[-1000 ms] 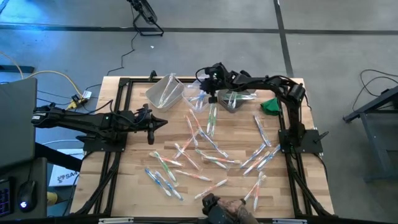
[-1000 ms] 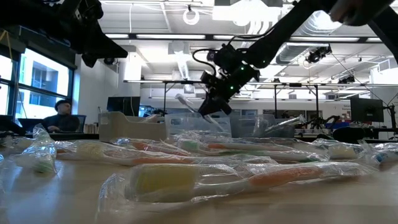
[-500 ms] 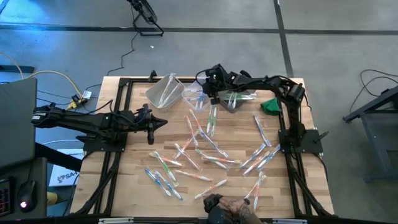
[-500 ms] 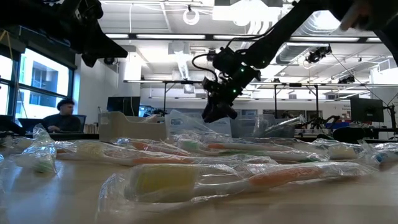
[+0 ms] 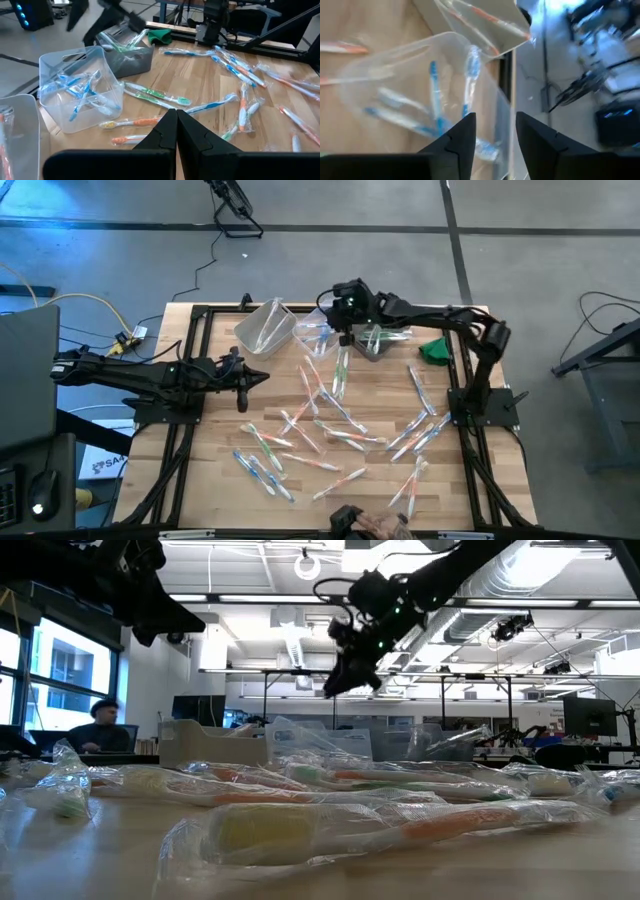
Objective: Pick & Place Toothbrushes
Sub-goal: Put the green toothbrush into the black bin
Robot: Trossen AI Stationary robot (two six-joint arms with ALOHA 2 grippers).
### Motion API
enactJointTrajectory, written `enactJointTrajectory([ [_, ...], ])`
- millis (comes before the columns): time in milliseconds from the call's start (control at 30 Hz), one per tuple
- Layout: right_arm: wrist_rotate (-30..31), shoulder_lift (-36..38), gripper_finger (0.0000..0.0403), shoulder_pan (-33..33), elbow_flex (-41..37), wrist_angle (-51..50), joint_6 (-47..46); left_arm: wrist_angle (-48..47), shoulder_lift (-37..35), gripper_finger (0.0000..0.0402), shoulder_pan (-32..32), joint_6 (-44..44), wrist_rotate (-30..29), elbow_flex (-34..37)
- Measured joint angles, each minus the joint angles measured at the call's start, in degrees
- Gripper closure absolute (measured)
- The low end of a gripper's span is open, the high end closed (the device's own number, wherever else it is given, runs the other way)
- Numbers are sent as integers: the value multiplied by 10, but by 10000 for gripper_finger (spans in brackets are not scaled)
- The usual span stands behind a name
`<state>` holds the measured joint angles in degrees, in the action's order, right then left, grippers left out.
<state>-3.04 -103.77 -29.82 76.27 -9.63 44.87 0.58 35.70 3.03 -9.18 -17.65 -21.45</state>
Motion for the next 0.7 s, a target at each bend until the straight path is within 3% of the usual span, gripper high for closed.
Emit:
enactJointTrajectory([
  [300,23,76,312,14,0,-129,-141,3,0,402,0,28,1,0],
  [700,55,148,390,42,0,-212,-297,30,0,402,0,108,-29,0],
])
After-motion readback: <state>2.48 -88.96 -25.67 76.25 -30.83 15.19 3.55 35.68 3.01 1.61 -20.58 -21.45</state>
